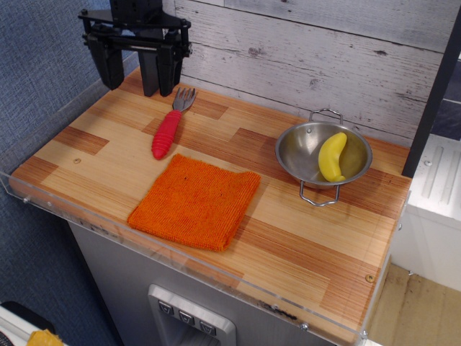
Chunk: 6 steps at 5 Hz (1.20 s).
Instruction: Set the spoon onto the orange cloth.
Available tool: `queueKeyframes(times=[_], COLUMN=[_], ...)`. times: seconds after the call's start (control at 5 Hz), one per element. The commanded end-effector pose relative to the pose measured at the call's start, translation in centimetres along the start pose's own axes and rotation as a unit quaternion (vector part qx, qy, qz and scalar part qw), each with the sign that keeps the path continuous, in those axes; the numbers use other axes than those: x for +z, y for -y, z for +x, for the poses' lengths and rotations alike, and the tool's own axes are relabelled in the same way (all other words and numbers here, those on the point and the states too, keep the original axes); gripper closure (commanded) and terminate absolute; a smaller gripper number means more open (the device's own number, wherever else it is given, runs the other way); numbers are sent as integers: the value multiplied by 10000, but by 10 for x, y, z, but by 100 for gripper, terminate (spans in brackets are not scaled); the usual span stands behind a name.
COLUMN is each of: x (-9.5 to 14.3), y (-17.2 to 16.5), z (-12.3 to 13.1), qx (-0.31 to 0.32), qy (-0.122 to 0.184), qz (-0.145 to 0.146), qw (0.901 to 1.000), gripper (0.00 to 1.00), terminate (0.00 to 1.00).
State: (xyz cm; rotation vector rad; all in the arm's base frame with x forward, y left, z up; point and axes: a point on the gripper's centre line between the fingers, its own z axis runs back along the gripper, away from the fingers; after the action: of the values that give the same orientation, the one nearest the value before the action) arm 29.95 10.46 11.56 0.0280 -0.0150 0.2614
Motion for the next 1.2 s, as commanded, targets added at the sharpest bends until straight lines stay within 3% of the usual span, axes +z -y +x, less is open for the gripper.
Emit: queueKeyframes(times=[0.0,0.2,0.4,1.0], x=[-3,-18,-44,-94], y=[-4,0,5,7], z=[23,39,41,8], qx=[-480,-803,-870,-644], qy=[885,989,751,284], qz=[-100,-214,-223,-89], qw=[9949,9916,9931,9975], gripper=[0,0,0,0], terminate=[0,0,0,0])
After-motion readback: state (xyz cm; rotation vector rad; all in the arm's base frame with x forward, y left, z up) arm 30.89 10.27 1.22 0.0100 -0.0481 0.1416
